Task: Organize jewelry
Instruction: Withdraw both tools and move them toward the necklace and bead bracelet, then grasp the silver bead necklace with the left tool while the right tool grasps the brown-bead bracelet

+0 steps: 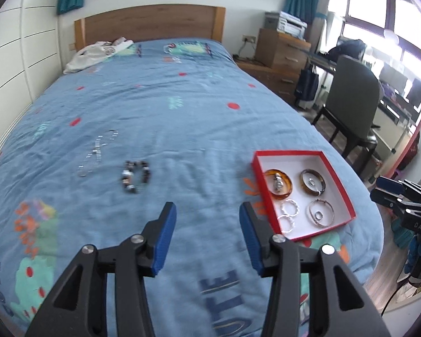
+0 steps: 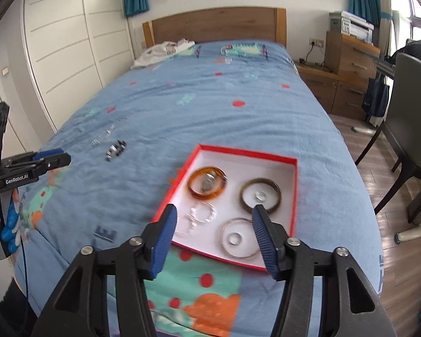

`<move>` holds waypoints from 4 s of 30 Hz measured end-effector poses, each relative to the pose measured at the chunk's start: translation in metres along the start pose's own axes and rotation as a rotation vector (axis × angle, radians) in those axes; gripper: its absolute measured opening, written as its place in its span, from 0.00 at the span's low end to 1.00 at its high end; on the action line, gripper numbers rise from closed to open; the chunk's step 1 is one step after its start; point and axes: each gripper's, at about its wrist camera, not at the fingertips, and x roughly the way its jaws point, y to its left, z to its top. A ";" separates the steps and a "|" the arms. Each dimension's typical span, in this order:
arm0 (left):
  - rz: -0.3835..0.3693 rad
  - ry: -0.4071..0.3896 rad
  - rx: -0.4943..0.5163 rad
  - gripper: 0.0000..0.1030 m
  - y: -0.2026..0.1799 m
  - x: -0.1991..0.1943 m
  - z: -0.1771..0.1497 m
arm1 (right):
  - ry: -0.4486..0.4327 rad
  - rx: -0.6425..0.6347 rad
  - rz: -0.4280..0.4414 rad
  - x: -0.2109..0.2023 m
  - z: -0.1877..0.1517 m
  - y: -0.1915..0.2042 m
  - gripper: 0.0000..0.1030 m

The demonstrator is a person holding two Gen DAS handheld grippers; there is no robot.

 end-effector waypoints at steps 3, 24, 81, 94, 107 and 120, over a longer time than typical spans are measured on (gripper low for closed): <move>0.014 -0.009 -0.015 0.43 0.025 -0.021 -0.006 | -0.028 0.003 0.004 -0.008 0.003 0.020 0.56; 0.172 -0.085 -0.128 0.51 0.172 -0.060 -0.041 | -0.083 -0.027 0.004 -0.019 0.040 0.115 0.59; 0.052 0.127 -0.204 0.51 0.277 0.232 0.036 | 0.209 -0.149 0.267 0.326 0.079 0.243 0.79; 0.047 0.165 -0.187 0.05 0.270 0.217 0.021 | 0.261 -0.160 0.262 0.329 0.078 0.248 0.10; 0.009 0.069 -0.177 0.04 0.238 0.133 0.013 | 0.235 -0.123 0.326 0.270 0.058 0.251 0.09; 0.004 -0.071 -0.105 0.04 0.192 0.025 0.032 | 0.089 -0.113 0.280 0.164 0.068 0.233 0.09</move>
